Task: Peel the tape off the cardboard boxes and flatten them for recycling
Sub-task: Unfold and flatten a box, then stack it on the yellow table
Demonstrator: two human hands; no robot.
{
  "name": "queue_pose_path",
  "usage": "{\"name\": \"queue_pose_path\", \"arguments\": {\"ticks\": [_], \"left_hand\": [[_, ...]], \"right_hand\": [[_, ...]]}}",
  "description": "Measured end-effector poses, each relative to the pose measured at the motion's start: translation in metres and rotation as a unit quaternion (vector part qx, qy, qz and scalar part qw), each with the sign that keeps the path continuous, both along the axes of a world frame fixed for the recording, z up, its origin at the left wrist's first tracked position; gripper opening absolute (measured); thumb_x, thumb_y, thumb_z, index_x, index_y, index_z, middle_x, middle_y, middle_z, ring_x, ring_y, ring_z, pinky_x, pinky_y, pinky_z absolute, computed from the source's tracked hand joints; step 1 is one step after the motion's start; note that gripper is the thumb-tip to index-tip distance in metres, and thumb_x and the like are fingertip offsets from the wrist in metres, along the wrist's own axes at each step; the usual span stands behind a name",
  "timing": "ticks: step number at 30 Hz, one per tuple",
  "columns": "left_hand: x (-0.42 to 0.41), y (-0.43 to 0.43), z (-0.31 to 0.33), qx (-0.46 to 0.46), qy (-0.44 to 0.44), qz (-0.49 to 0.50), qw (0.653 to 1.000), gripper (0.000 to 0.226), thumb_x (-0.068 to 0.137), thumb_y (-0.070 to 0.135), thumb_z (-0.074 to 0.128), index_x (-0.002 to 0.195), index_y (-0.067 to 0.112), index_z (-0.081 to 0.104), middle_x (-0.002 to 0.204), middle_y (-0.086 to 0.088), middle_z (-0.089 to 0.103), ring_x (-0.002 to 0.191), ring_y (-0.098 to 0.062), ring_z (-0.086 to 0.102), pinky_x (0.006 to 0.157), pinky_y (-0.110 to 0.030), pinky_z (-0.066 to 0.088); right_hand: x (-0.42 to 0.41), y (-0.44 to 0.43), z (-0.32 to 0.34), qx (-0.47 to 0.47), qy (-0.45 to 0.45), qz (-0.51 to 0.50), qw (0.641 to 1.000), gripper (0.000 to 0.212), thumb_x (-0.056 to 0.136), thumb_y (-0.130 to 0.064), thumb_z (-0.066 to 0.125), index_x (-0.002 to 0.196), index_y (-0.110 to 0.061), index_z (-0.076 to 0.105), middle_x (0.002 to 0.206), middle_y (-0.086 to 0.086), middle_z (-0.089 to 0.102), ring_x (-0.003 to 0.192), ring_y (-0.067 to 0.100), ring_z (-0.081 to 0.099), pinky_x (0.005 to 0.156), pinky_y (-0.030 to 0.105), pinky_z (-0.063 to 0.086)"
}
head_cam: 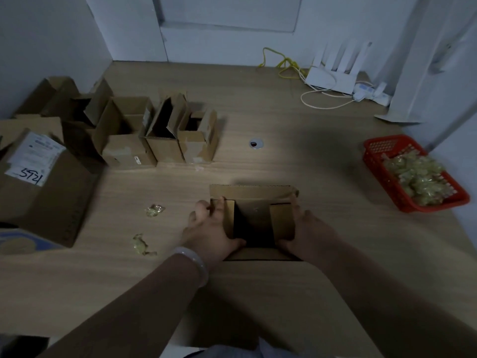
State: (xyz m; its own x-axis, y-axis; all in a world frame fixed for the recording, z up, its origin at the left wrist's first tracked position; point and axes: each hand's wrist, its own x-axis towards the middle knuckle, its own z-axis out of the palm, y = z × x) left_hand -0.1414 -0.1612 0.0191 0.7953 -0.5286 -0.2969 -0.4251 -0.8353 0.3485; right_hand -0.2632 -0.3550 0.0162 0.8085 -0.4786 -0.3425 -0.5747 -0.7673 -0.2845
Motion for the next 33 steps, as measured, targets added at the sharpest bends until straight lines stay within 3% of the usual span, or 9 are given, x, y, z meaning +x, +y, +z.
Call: {"name": "queue_pose_path", "arguments": {"ticks": [3, 6, 11, 18, 20, 22, 25, 28, 33], "left_hand": [[0.007, -0.009, -0.004, 0.044, 0.060, 0.033, 0.997, 0.119, 0.063, 0.073, 0.067, 0.149, 0.039, -0.007, 0.152, 0.000, 0.004, 0.137, -0.031, 0.021, 0.105, -0.043, 0.037], [0.011, -0.012, -0.010, -0.003, 0.140, 0.055, 0.989, 0.116, 0.069, 0.062, 0.070, 0.146, 0.044, -0.016, 0.142, -0.010, 0.032, 0.124, -0.030, 0.044, 0.096, -0.037, 0.041], [0.010, -0.001, -0.014, -0.088, 0.126, 0.073, 0.985, 0.105, 0.075, 0.043, 0.068, 0.146, 0.045, -0.010, 0.133, -0.011, 0.047, 0.114, -0.028, 0.052, 0.089, -0.030, 0.041], [0.014, 0.021, -0.004, -0.260, 0.163, 0.052, 0.950, 0.099, 0.087, 0.015, 0.058, 0.140, 0.059, -0.013, 0.155, -0.001, 0.023, 0.137, -0.025, 0.031, 0.112, -0.033, 0.027], [0.019, 0.026, 0.001, -0.275, 0.147, -0.007, 0.950, 0.104, 0.083, 0.008, 0.060, 0.140, 0.061, -0.008, 0.157, 0.008, 0.014, 0.143, -0.018, 0.019, 0.118, -0.039, 0.021], [0.021, 0.033, -0.001, -0.231, 0.102, -0.080, 0.964, 0.107, 0.080, 0.005, 0.059, 0.140, 0.061, -0.009, 0.159, 0.013, 0.000, 0.146, -0.013, 0.006, 0.120, -0.037, 0.013], [0.021, 0.044, -0.018, -0.139, 0.002, -0.189, 0.972, 0.104, 0.077, 0.002, 0.053, 0.142, 0.053, -0.011, 0.157, 0.015, -0.018, 0.146, -0.008, -0.012, 0.117, -0.024, -0.004], [0.012, 0.051, -0.037, -0.056, -0.045, -0.277, 0.958, 0.099, 0.075, 0.003, 0.045, 0.143, 0.050, -0.010, 0.154, 0.013, -0.023, 0.142, -0.009, -0.019, 0.111, -0.024, -0.016], [-0.008, 0.055, -0.069, 0.059, -0.009, -0.325, 0.944, 0.084, 0.086, 0.014, 0.039, 0.143, 0.046, -0.012, 0.148, 0.007, -0.031, 0.146, -0.020, -0.017, 0.117, -0.034, -0.009]], "right_hand": [[0.008, 0.002, -0.003, 0.040, 0.011, -0.064, 0.997, 0.134, 0.056, -0.072, 0.071, 0.147, -0.033, -0.020, 0.133, 0.009, 0.054, 0.115, 0.028, 0.057, 0.092, 0.039, 0.048], [0.015, 0.009, -0.010, 0.060, 0.012, -0.104, 0.993, 0.138, 0.052, -0.076, 0.069, 0.147, -0.031, -0.020, 0.132, 0.009, 0.055, 0.114, 0.029, 0.058, 0.093, 0.040, 0.049], [0.017, 0.010, -0.014, 0.054, 0.011, -0.127, 0.990, 0.119, 0.066, -0.057, 0.065, 0.151, -0.025, -0.011, 0.127, 0.009, 0.056, 0.112, 0.030, 0.057, 0.087, 0.033, 0.046], [0.000, -0.005, -0.002, 0.231, -0.199, -0.141, 0.942, 0.077, 0.078, -0.011, 0.064, 0.145, -0.026, 0.029, 0.111, 0.002, 0.058, 0.102, 0.020, 0.057, 0.077, 0.024, 0.040], [-0.004, -0.012, -0.001, 0.329, -0.258, -0.172, 0.892, 0.077, 0.067, -0.003, 0.068, 0.136, -0.019, 0.038, 0.106, 0.005, 0.062, 0.093, 0.013, 0.061, 0.070, 0.025, 0.047], [-0.010, -0.020, -0.004, 0.499, -0.280, -0.245, 0.782, 0.078, 0.067, 0.012, 0.063, 0.135, -0.019, 0.040, 0.117, 0.012, 0.062, 0.100, 0.018, 0.064, 0.074, 0.033, 0.055], [-0.019, -0.033, -0.007, 0.610, -0.250, -0.343, 0.669, 0.047, 0.088, -0.011, 0.056, 0.134, -0.021, 0.048, 0.127, 0.009, 0.060, 0.111, 0.027, 0.060, 0.078, 0.042, 0.056], [-0.025, -0.037, -0.016, 0.532, -0.223, -0.409, 0.707, 0.043, 0.088, -0.036, 0.064, 0.123, -0.012, 0.057, 0.112, 0.010, 0.066, 0.100, 0.028, 0.063, 0.079, 0.044, 0.055], [-0.045, -0.024, -0.049, 0.341, -0.151, -0.397, 0.838, 0.042, 0.080, -0.016, 0.076, 0.116, -0.003, 0.060, 0.099, 0.012, 0.066, 0.086, 0.029, 0.064, 0.074, 0.041, 0.056]]}}
